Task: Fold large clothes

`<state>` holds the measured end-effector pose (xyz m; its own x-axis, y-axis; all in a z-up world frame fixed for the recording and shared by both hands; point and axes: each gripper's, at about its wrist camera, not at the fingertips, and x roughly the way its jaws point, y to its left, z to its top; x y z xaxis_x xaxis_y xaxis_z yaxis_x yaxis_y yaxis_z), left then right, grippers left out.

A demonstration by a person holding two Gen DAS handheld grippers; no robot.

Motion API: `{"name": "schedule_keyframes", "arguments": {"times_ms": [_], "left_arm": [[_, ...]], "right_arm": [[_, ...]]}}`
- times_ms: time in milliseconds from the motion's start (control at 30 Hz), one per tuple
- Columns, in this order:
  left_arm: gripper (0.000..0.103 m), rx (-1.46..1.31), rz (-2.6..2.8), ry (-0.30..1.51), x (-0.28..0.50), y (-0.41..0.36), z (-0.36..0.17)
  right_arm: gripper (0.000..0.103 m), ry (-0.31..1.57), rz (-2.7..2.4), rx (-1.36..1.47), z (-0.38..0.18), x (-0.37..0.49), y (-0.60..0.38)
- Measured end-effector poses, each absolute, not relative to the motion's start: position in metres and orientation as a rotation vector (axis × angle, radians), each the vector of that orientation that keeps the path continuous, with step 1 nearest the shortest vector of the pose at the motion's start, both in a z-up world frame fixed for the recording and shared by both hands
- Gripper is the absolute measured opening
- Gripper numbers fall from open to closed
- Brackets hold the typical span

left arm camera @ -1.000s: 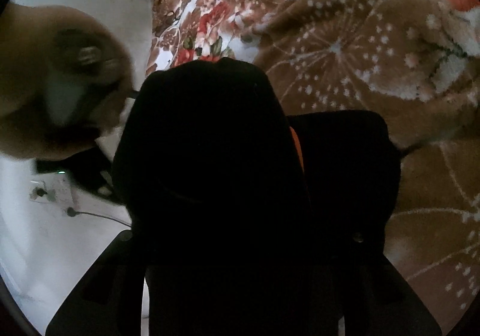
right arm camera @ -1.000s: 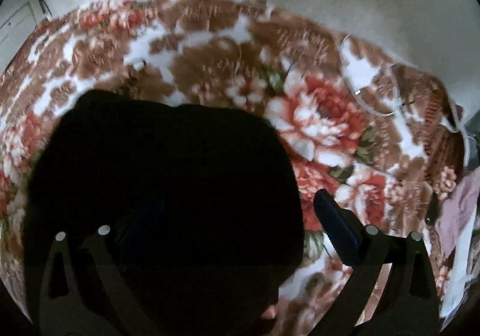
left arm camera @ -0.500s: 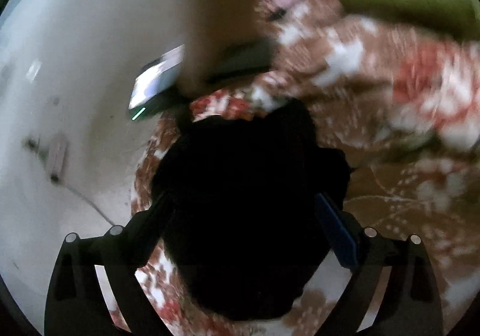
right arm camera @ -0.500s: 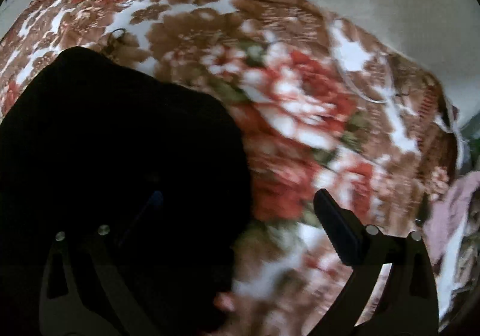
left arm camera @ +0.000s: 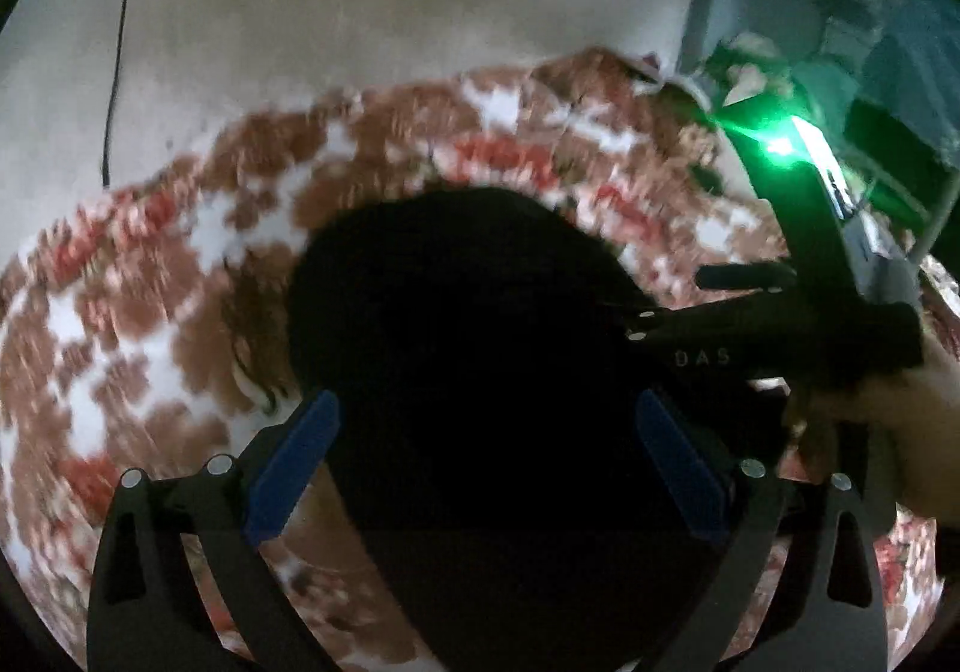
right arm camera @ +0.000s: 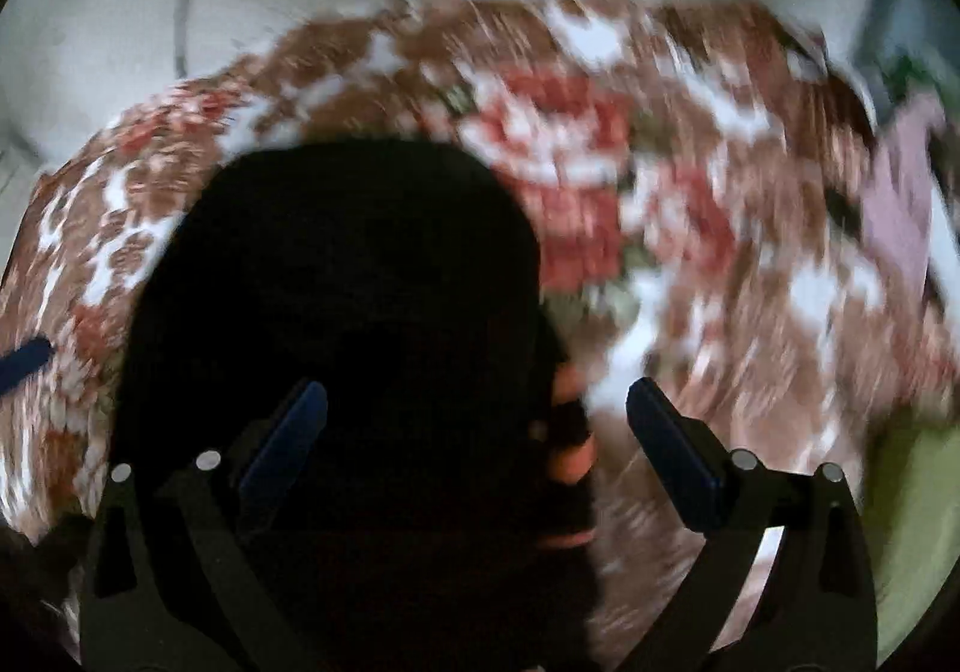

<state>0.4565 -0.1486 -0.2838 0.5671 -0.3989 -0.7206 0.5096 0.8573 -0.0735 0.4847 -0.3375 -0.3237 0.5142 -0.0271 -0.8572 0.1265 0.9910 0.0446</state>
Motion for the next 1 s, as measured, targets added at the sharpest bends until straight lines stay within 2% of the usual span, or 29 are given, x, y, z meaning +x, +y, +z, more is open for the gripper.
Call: {"name": "schedule_keyframes", "arguments": {"times_ms": [100,167,300,433,567,700,1000], "left_arm": [[0.098,0.145,-0.479,0.867,0.461,-0.148,-0.313],[0.099,0.049,-0.479,0.924,0.469,-0.129,-0.329],[0.099,-0.006,-0.482,0.953,0.471,-0.105,-0.336],[0.098,0.081,-0.406,0.935,0.462,-0.109,-0.314],[0.097,-0.004,-0.391,0.871,0.453,-0.102,-0.264],[0.097,-0.043,-0.457,0.863,0.444,-0.115,-0.247],[0.097,0.06,-0.483,0.985,0.437,-0.144,-0.311]], "right_arm": [[0.098,1.029,-0.102,0.092,-0.347,0.484,-0.342],[0.098,0.997,-0.084,0.05,-0.353,0.479,-0.348],[0.098,0.982,-0.029,0.029,-0.354,0.47,-0.366],[0.098,0.998,-0.076,-0.019,-0.335,0.456,-0.373],[0.098,0.982,-0.039,0.063,-0.295,0.44,-0.371],[0.098,0.976,0.034,0.109,-0.276,0.434,-0.357],[0.098,1.092,0.071,0.105,-0.336,0.431,-0.348]]}}
